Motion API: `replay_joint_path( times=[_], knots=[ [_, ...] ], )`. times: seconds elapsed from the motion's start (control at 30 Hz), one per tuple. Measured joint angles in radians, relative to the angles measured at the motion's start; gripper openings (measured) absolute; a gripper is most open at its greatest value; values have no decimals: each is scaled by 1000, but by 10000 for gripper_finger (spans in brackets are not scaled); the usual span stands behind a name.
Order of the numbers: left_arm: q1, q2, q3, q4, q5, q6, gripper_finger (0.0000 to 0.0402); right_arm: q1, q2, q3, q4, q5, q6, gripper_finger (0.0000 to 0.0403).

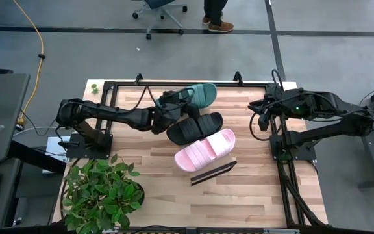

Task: Pick and place slides into the shelf
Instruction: Put the green pair of slides on the shelf

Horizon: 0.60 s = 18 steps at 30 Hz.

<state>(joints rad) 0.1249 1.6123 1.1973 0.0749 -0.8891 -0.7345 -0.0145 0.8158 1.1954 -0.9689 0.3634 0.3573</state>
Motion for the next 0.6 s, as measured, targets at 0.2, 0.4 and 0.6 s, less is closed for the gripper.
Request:
replay_joint_path(
  times=[0.2, 0.4, 0.6],
  knots=[
    [0, 11, 0, 3, -3, -4, 1, 0, 0, 0, -1, 0, 0, 62],
    [0, 25, 0, 3, 1, -17, 1, 0, 0, 0, -4, 2, -4, 62],
    [0, 43, 0, 4, 9, -47, 1, 0, 0, 0, -9, 3, -4, 62]
  ],
)
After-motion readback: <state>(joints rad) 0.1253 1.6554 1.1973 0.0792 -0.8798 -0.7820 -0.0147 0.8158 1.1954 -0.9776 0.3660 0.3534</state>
